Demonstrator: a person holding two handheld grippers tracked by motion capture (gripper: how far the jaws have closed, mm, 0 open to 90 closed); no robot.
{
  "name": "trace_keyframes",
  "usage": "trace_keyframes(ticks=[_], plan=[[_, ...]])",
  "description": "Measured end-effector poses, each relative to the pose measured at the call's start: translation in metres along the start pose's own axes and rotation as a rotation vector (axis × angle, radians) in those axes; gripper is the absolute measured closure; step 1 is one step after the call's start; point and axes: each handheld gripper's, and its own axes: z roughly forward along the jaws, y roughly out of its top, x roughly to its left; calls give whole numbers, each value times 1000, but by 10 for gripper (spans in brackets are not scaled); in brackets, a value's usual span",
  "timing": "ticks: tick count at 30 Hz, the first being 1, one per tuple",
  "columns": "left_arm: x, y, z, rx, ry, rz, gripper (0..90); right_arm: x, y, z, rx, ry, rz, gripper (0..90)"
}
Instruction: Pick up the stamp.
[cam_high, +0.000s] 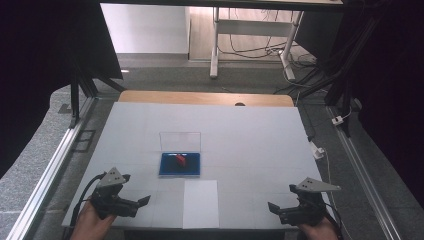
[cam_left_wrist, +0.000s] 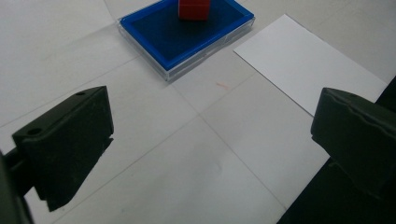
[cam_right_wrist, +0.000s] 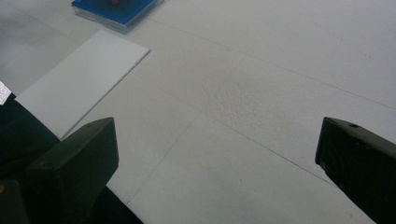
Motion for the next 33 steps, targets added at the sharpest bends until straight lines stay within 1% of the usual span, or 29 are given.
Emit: trace_keyframes(ticks=[4,8,13,17,18,20,24,29,30,31,33], plan=[[0,5,5,-4,-11,0,0,0,0,0,3,3,-3,0],[1,13,11,3,-40,-21,0,0,0,1,9,4,-7,0],[2,24,22,7,-33,5,0,1,0,1,12,6,-11,0],[4,33,29,-4,-30,20,0,1,0,1,14,7,-12,0],[5,37,32,-5,-32,17,0,1,0,1,16,8,-15,0],[6,39,34,-4,-32,15,0,1,1,1,17,8,-15,0],[7,46,42,5,-26,22,0,1,1,2,18,8,-17,0],[8,57,54,9,-32,27,0,1,1,2,23,8,-21,0],[8,57,54,9,-32,27,0,2,1,2,23,9,-19,0],[8,60,58,13,-27,31,0,2,1,2,23,9,-19,0],[8,62,61,18,-25,39,0,2,1,2,25,9,-21,0]])
